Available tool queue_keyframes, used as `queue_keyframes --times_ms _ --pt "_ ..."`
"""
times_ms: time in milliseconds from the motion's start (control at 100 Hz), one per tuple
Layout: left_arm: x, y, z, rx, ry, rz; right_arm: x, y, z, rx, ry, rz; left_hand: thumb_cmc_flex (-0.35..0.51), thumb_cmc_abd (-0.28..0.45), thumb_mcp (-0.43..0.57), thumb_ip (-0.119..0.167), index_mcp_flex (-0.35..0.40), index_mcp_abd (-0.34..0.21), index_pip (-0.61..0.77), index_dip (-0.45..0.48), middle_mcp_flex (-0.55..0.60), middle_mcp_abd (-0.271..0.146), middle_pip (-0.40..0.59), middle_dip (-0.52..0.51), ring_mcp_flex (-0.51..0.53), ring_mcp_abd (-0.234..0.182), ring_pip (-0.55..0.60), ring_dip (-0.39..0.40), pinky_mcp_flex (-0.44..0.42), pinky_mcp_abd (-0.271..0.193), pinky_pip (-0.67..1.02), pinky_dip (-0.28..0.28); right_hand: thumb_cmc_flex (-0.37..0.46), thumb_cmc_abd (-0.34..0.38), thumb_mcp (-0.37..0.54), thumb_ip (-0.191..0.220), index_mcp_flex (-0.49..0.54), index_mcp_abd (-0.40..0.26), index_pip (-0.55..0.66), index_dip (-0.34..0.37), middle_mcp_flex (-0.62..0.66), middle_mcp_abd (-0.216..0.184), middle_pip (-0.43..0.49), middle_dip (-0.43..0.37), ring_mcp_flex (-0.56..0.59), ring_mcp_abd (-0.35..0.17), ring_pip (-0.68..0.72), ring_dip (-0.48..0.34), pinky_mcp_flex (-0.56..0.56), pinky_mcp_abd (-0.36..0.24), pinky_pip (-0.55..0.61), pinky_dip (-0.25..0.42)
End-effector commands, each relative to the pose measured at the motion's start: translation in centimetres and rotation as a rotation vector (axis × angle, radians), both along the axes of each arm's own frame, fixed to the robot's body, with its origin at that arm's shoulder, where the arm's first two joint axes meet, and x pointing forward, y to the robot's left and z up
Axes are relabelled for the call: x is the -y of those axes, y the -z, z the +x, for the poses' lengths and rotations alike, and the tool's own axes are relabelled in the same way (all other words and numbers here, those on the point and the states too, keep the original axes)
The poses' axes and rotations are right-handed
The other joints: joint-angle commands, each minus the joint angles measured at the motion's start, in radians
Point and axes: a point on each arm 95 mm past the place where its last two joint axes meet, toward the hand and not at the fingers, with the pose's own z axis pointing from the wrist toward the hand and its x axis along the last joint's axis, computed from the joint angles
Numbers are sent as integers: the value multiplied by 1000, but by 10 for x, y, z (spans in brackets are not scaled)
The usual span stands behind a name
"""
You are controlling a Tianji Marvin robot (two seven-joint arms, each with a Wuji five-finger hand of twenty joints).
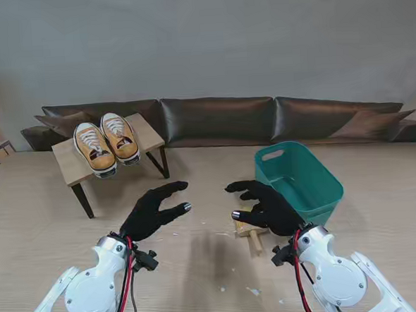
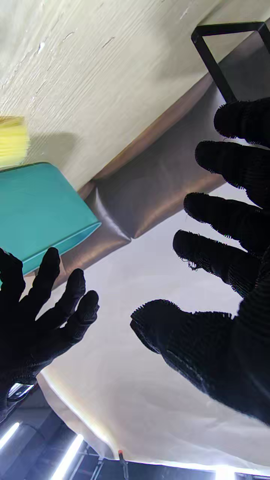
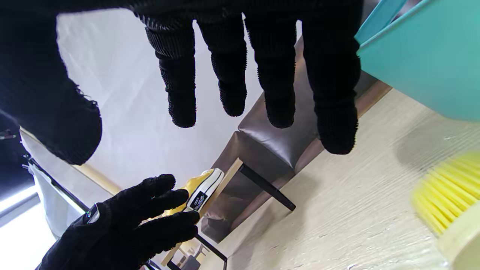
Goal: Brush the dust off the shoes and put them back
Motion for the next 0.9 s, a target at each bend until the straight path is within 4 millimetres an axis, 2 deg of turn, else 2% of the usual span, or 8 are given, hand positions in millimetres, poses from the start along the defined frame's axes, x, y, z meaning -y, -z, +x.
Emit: queue_keyframes --times_ms 0,510,680,890 --pt "3 -1 -2 -7 17 4 -2 4 -3 -12 -19 -3 -15 6 -27 -5 -20 -26 -14 -10 -27 -16 -7 -14 -45 -16 -20 2 -14 -14 0 9 -23 22 -16 1 -33 -8 -6 -10 -1 -8 4 -5 16 -12 -6 1 -396 -6 -18 18" --pt "3 -6 -8 25 9 79 -3 3 0 -2 -23 -3 -14 4 -27 -6 -9 -21 -9 -11 -4 -6 2 -9 -30 -4 -13 5 -5 -6 4 12 -24 27 -13 1 -32 -6 -2 -13 15 -2 9 -4 25 -10 -1 3 -392 -4 -17 19" --pt "3 -20 -10 83 1 124 0 4 1 -9 -13 7 -18 2 -27 -6 -1 -20 -6 -10 9 -3 6 -1 -14 2 -2 13 15 8 18 22 -21 26 -12 1 -30 -4 -1 -14 27 3 14 -4 31 -8 1 3 -391 -4 -17 19" --pt "-6 -51 -9 142 -30 172 -1 3 -2 -20 -21 15 -19 -2 -20 -5 4 -11 -5 -11 20 2 10 7 3 11 13 25 36 20 36 38 -21 29 -10 1 -30 -1 0 -15 39 6 13 -7 38 -6 3 4 -389 -2 -17 19"
